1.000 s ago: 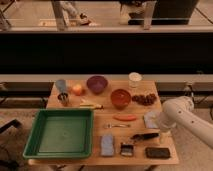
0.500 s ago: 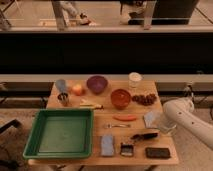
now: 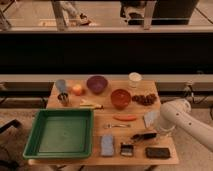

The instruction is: Place brush in red bowl

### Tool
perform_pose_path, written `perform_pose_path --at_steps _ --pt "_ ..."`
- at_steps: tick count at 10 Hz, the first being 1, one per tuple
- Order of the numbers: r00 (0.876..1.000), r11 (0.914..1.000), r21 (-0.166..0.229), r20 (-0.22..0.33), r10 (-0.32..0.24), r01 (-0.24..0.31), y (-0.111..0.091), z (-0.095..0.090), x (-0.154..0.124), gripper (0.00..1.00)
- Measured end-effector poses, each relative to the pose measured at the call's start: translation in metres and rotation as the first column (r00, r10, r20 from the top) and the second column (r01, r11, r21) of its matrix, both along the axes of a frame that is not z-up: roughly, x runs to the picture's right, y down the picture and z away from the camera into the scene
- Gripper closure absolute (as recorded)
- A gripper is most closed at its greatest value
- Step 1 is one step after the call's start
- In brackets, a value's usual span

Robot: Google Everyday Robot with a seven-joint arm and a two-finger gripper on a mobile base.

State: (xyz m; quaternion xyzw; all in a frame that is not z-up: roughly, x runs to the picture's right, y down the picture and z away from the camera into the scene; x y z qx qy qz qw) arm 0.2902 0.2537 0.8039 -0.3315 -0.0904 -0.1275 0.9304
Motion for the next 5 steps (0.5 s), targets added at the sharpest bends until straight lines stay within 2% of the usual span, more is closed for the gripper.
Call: perform_pose_path --at_steps 2,4,5 --pt "1.000 1.0000 -0.003 0.011 -0.003 0.003 0.0005 -0.0013 -0.0020 0.71" --pt "1.000 1.0000 -0.006 0.021 -0.005 0.005 0.0004 -0.0010 -0.0039 0.80" --pt "1.000 0.9999 -0.009 0.022 -0.006 0.006 0.0006 -0.0002 -0.0039 0.88"
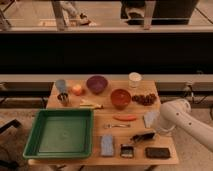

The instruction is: Place brush in red bowl

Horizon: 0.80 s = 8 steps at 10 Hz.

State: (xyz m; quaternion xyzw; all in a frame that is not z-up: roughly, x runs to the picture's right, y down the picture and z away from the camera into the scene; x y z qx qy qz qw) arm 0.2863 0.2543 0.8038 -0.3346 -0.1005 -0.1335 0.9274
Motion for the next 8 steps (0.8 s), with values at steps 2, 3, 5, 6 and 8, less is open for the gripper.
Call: perform_pose_path --at_steps 2,3,5,6,8 --pt "1.000 1.0000 -0.004 0.001 0.002 -0.002 0.000 0.001 0.000 1.00" --pt "1.000 1.0000 -0.003 0.001 0.003 -0.003 -0.001 0.000 0.000 1.00" --pt "1.000 0.9996 0.024 -0.008 0.015 -0.015 -0.016 -0.012 0.001 1.00" --pt "1.000 0.9988 0.042 -0.010 0.024 -0.024 -0.024 -0.018 0.001 1.00" --pt "0.999 0.9963 0.079 -0.011 0.036 -0.035 -0.039 -0.030 0.000 1.00"
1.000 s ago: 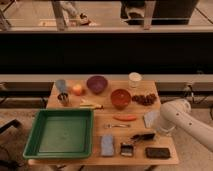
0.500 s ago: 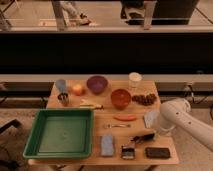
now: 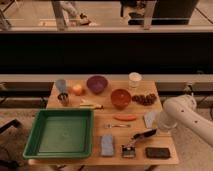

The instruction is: Place brush in red bowl

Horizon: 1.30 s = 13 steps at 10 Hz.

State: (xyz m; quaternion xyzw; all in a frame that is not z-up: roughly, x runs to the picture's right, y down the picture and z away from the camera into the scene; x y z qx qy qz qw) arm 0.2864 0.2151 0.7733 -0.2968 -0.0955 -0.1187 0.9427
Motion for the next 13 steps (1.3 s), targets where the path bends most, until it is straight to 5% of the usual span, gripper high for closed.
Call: perform_pose_path --at_steps 6,13 --pt "1.000 0.9953 0.097 0.014 0.005 -0.007 -0.038 -0.049 -0.010 1.00" --pt "0.997 0.9631 0.269 0.069 -0.027 0.008 -0.074 -0.126 -0.024 1.00"
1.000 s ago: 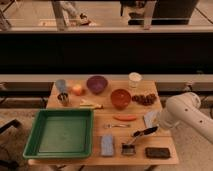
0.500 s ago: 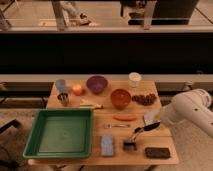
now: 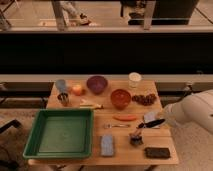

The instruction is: Place brush in red bowl

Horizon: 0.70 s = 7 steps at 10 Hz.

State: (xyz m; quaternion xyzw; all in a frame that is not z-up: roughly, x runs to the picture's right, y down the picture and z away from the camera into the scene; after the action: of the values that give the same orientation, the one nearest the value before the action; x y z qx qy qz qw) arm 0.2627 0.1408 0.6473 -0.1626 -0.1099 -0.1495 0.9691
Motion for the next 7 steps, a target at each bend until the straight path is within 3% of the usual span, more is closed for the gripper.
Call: perform_pose_path --at_steps 7 --pt "0.996 0.9931 0.111 0.074 -0.044 0.036 -0.020 -0.050 -0.018 1.00"
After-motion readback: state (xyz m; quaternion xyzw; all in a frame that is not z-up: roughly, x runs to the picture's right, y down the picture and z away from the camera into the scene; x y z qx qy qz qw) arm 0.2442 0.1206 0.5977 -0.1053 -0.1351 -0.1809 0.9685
